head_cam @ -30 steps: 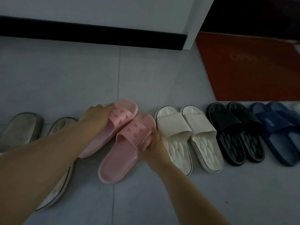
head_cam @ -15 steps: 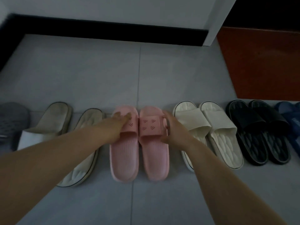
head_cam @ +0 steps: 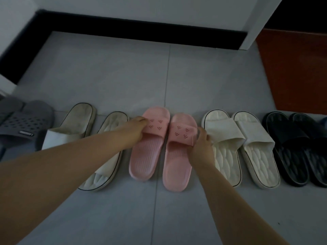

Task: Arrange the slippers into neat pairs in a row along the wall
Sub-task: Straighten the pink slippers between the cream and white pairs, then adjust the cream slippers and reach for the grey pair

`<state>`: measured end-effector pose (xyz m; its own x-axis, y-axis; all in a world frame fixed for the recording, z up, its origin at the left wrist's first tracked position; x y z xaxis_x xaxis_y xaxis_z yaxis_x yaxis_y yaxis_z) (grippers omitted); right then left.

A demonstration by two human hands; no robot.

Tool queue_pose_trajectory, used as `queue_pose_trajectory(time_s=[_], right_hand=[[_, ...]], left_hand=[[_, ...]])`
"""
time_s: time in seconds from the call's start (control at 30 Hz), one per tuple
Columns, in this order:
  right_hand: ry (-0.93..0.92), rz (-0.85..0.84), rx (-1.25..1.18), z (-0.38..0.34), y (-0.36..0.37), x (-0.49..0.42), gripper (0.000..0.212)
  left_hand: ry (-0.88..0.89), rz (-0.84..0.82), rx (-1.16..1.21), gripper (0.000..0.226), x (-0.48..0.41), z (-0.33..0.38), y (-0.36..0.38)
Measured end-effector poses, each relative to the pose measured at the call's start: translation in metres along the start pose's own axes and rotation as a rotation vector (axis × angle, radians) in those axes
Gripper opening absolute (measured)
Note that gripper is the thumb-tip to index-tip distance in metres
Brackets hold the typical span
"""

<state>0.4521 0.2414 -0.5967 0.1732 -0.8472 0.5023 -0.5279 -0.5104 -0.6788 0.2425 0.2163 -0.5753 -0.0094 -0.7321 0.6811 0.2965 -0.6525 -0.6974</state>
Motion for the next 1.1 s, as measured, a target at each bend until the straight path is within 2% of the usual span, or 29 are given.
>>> queue_pose_trajectory(time_s=[0.17,0.23,0.3,0.43,0.53,0.6,0.7,0.8,0.9,0.97,1.03,1.1], right_hand=[[-0.047,0.101,0.081,-0.024,0.011,0.016,0.067],[-0.124,0.124,0.082,-0.043,0.021,0.023,0.065],[-0.168,0.114,0.087,-0.062,0.032,0.028,0.065],[-0.307,0.021,0.031,-0.095,0.058,0.039,0.066],[-0.366,-0.076,0.063,-0.112,0.079,0.050,0.063],[-0.362,-0.216,0.044,-0.116,0.099,0.054,0.059],[-0.302,-0.497,-0.079,-0.118,0.133,0.062,0.058],[-0.255,-0.576,-0.109,-0.115,0.149,0.072,0.074],[-0.238,-0.563,-0.208,-0.117,0.143,0.072,0.065],[-0.283,-0.529,-0.299,-0.127,0.129,0.068,0.075],[-0.381,-0.422,-0.393,-0.141,0.105,0.064,0.082],[-0.459,-0.278,-0.460,-0.155,0.075,0.058,0.073]], left_hand=[[0.089,-0.115,0.002,0.060,0.017,-0.009,-0.011],[0.023,-0.076,0.034,0.067,0.030,-0.039,-0.025],[-0.116,-0.052,0.022,0.069,0.044,-0.082,-0.032],[-0.376,-0.122,-0.157,0.068,0.080,-0.150,-0.007],[-0.324,-0.158,-0.266,0.067,0.086,-0.157,0.010],[-0.236,-0.196,-0.259,0.065,0.081,-0.150,0.012],[-0.119,-0.242,-0.182,0.056,0.073,-0.135,0.022],[-0.067,-0.255,-0.102,0.044,0.067,-0.125,0.033],[-0.062,-0.227,0.026,0.029,0.069,-0.127,0.030],[-0.104,-0.180,0.153,0.028,0.071,-0.131,0.021],[-0.168,-0.078,0.346,0.030,0.073,-0.133,0.009],[-0.252,0.078,0.615,0.034,0.073,-0.135,-0.004]])
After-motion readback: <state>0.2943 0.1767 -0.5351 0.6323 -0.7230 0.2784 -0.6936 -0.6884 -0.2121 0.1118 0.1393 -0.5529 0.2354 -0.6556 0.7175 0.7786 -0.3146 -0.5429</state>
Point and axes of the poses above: each hand's wrist, its own x-axis away from the middle knuckle, its own y-axis out of the palm, z = x × y, the point moved 5 cm from there along -x, towards the middle knuckle, and after that the axes turned 12 degrees about -z, right-handed, at the moved point
